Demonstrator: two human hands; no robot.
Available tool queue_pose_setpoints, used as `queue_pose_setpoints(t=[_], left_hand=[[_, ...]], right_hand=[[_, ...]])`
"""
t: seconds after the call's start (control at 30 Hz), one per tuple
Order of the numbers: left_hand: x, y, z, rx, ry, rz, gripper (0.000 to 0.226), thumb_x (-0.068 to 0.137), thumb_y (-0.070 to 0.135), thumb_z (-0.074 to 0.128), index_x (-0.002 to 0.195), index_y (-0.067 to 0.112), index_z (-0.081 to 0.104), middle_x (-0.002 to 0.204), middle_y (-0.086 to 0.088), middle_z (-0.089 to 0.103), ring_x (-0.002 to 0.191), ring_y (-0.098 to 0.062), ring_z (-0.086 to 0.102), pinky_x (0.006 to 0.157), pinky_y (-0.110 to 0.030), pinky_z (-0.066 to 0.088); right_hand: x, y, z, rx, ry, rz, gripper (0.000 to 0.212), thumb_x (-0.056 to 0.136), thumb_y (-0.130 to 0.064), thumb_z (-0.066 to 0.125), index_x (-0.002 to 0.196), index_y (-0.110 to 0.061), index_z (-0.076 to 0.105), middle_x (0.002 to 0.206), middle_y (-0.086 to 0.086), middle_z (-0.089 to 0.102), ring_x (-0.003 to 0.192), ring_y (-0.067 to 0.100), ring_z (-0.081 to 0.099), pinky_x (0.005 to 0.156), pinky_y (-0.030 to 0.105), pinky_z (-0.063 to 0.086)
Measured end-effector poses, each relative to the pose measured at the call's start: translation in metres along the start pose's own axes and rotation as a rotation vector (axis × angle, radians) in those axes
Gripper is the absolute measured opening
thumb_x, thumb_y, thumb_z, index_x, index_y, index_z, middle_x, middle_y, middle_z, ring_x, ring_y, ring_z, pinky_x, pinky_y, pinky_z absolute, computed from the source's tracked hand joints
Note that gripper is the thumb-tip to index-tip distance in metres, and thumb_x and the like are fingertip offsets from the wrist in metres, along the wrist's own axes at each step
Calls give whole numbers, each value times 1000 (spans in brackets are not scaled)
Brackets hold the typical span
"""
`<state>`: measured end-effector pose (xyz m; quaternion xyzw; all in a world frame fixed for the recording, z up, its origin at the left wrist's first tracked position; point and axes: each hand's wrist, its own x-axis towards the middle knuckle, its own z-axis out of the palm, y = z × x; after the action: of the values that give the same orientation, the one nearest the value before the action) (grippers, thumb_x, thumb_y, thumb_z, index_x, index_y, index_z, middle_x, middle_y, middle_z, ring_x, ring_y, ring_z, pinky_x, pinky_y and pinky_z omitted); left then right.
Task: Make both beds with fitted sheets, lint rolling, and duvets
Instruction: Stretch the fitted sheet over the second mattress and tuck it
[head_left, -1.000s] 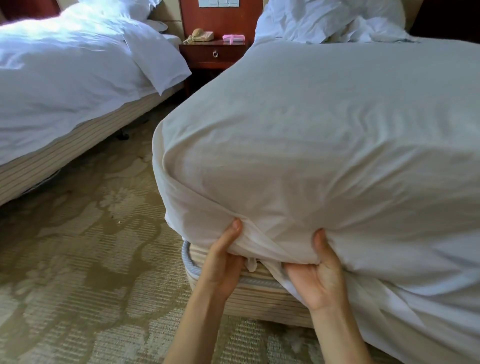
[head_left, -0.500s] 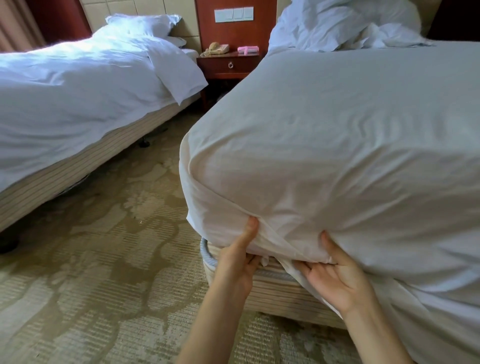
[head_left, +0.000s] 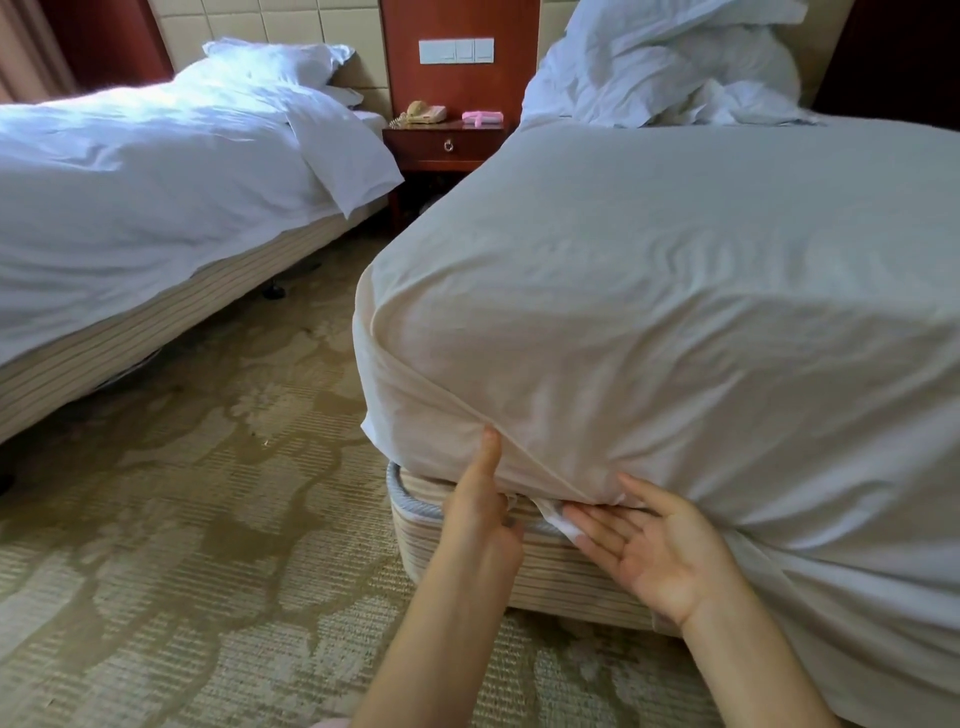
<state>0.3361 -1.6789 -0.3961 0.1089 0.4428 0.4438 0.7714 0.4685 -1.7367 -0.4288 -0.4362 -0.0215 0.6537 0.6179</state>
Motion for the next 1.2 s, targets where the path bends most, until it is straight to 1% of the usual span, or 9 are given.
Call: queue_pose_setpoints(t=[0.1,0.17,0.33,0.43,0.63,0.83,0.97,1.03,1.2], left_hand=[[0,5,0,12,0,-127,68,91,37,59,140,-2,35,134,-12,48,135,-24,37,106,-37,31],[3,8,0,-31,-16,-207,73,90,41,58,139,-7,33,131,-15,48,132,-27,41,105,-37,34],[10,5,2,-156,-138,-227,90,81,53,63,139,-9,33,141,-22,43,132,-33,41,105,-39,35],[16,-2,0,-222,-149,-186,94,73,53,69,139,-4,33,137,-22,46,128,-34,44,105,-43,37],[38,-17,-11,-284,-376,-123,120,26,37,96,129,-1,49,118,-23,63,110,-37,62,102,-47,43],[58,-29,2,-461,-665,-71,116,36,36,95,137,7,46,137,-18,52,128,-35,47,114,-49,27],[60,-36,7,-468,-590,-12,115,35,45,93,135,11,49,133,-16,56,123,-34,53,107,-53,37],[51,-38,15,-428,-479,26,111,34,56,89,131,13,53,126,-15,61,115,-34,59,101,-52,43],[19,-41,24,-231,-132,28,68,80,70,46,122,18,56,113,-7,66,99,-23,62,80,-33,50]], right_hand=[[-2,1,-1,121,-28,-1,114,13,-18,96,116,8,52,115,27,60,108,35,58,89,44,48],[1,4,-4,197,-46,-14,122,6,-18,96,117,5,51,117,27,56,113,36,54,95,45,43],[7,6,-1,224,-110,-72,104,35,-37,95,124,-1,54,118,24,63,113,34,60,92,44,53],[15,9,1,271,-191,-101,112,32,-44,95,129,-9,51,123,20,62,116,32,59,92,52,47],[25,13,8,134,-157,-250,80,59,-46,82,127,-14,54,124,10,64,114,20,62,98,34,49],[28,7,5,176,-235,-215,87,55,-38,89,130,-15,52,128,10,61,120,23,58,104,37,44],[18,-1,4,74,-193,-96,87,46,-22,94,124,-8,57,122,13,65,120,24,56,109,36,36],[8,-6,2,-44,-86,-56,63,60,-13,83,117,-4,59,114,16,68,113,25,60,102,35,44],[-22,-24,-11,-448,163,-54,20,91,-20,58,104,-6,64,100,14,72,97,23,67,90,34,50]])
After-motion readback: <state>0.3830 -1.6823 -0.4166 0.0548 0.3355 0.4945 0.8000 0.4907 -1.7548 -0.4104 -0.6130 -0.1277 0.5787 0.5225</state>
